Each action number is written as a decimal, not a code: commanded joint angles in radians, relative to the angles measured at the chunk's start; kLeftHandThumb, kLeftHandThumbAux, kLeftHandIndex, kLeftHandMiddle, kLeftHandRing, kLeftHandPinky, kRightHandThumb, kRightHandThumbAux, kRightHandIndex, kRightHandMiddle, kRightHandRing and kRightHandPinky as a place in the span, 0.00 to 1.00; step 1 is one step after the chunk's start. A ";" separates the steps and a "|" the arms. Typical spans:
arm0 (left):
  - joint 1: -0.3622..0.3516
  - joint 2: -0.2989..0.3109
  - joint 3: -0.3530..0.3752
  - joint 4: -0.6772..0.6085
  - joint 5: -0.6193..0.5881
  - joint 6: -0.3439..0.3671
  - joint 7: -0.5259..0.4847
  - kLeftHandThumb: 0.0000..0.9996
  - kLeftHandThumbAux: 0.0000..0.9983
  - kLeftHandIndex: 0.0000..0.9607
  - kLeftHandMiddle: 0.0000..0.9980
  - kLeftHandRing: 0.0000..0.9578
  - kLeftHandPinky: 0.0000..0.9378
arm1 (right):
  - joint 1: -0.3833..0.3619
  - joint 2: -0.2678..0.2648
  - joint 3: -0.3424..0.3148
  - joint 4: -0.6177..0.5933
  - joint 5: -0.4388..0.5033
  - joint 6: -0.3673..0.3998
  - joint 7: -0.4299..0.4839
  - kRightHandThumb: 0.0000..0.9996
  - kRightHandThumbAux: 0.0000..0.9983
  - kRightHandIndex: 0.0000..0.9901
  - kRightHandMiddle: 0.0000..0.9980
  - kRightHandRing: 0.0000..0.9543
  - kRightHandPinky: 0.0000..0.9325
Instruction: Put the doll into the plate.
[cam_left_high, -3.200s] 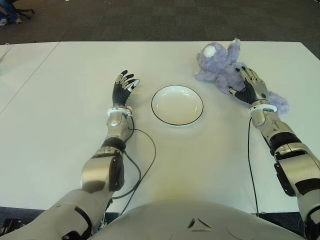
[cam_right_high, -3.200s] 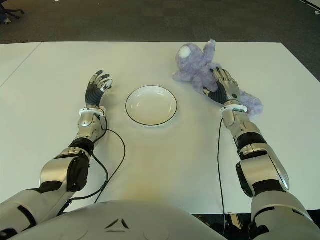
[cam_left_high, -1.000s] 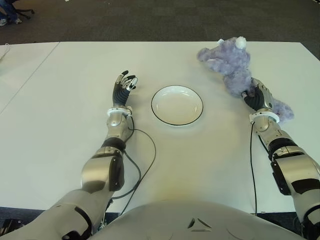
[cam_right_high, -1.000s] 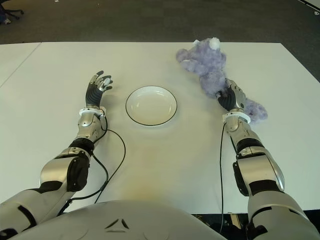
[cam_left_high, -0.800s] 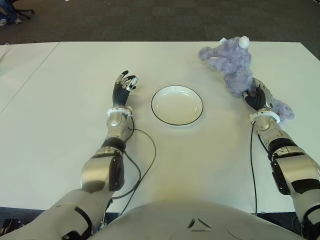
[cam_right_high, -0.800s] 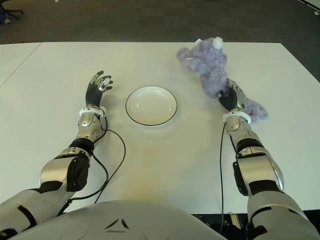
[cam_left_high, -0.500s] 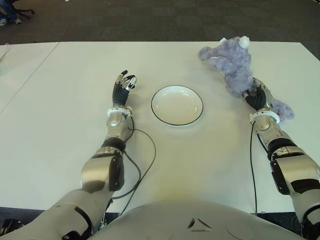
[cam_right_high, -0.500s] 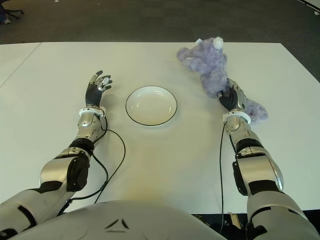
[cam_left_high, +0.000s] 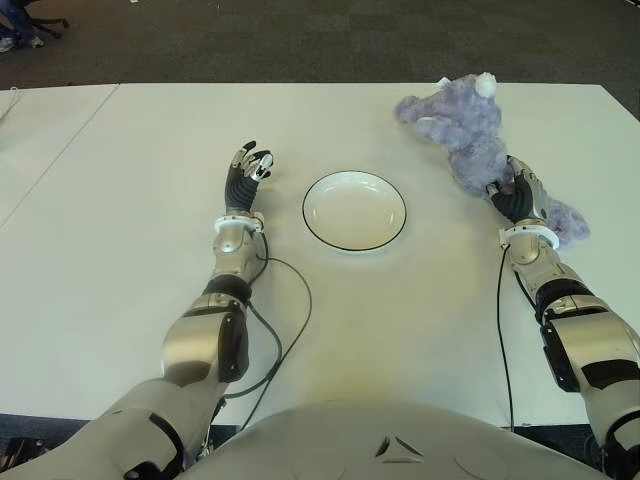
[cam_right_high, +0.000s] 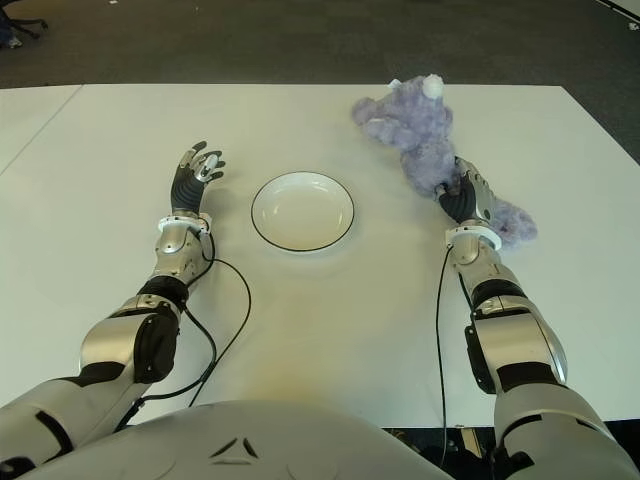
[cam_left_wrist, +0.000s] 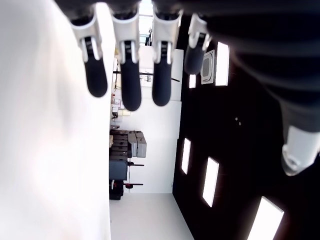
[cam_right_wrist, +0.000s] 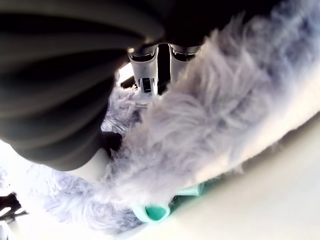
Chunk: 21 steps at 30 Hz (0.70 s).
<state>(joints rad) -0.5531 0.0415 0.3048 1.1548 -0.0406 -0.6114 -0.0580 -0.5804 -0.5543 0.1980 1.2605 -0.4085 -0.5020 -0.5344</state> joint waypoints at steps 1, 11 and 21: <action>0.230 -0.069 0.021 0.166 -0.023 0.064 0.013 0.00 0.52 0.17 0.29 0.33 0.33 | 0.085 0.008 0.025 0.038 -0.033 -0.019 -0.001 0.70 0.72 0.44 0.83 0.88 0.88; 0.227 -0.072 0.024 0.166 -0.027 0.071 0.006 0.00 0.53 0.18 0.29 0.33 0.32 | 0.080 -0.004 0.005 0.035 -0.013 -0.041 -0.004 0.70 0.72 0.44 0.83 0.87 0.86; 0.223 -0.074 0.024 0.167 -0.026 0.080 0.014 0.00 0.55 0.18 0.27 0.30 0.31 | 0.061 -0.059 -0.024 -0.035 0.004 -0.127 -0.021 0.70 0.72 0.44 0.83 0.88 0.87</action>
<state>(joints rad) -0.5534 0.0411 0.3053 1.1549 -0.0408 -0.6038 -0.0580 -0.5567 -0.5808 0.1845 1.2504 -0.4039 -0.5837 -0.5612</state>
